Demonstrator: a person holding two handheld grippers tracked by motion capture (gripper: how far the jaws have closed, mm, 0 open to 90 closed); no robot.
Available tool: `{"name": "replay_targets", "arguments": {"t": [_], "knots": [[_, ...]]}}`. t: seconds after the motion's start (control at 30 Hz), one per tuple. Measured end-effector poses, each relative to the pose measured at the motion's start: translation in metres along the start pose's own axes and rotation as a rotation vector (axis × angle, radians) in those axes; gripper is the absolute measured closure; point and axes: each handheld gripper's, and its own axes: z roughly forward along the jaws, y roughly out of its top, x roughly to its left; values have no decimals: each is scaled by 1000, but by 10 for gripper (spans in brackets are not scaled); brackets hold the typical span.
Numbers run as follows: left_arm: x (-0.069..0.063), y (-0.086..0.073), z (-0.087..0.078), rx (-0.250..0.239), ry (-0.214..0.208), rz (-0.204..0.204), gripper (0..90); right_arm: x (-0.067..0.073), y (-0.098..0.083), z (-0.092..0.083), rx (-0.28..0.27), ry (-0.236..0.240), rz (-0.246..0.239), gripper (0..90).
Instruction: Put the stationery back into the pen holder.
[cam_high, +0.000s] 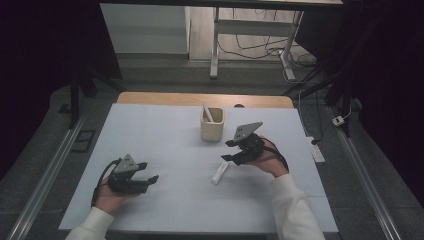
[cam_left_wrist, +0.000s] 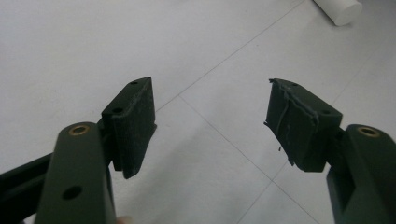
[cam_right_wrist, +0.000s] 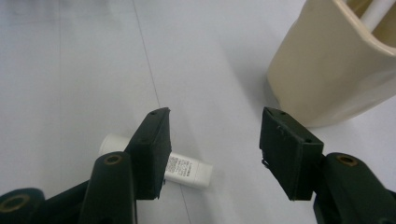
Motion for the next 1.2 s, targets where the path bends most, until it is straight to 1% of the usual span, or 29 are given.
{"name": "replay_targets", "arguments": {"t": [0.27,0.43,0.6,0.67,0.73,0.8,0.83,0.9,0.97,1.07,1.1,1.2], "knots": [[0,0,0,1,-2,1,323,4,0,7,58,32,-38,425],[0,0,0,2,-2,1,323,6,1,12,78,53,-58,415],[0,0,0,1,-1,1,323,10,2,17,111,78,-92,403],[0,0,0,1,-1,1,323,12,2,19,119,81,-105,401],[0,0,0,3,-1,3,323,12,2,21,127,79,-107,400],[0,0,0,2,-1,3,323,12,2,21,140,78,-106,400],[0,0,0,2,0,2,323,12,1,21,134,78,-99,401],[0,0,0,1,-1,0,323,12,0,20,142,71,-92,400],[0,0,0,1,-2,1,323,11,-2,19,139,64,-83,401],[-1,0,1,0,-6,0,323,9,-7,16,136,44,-55,411],[-2,1,0,-1,-8,0,322,9,-9,15,128,40,-46,416],[-5,4,0,-9,-21,-3,320,7,-18,9,113,13,7,434]]}}
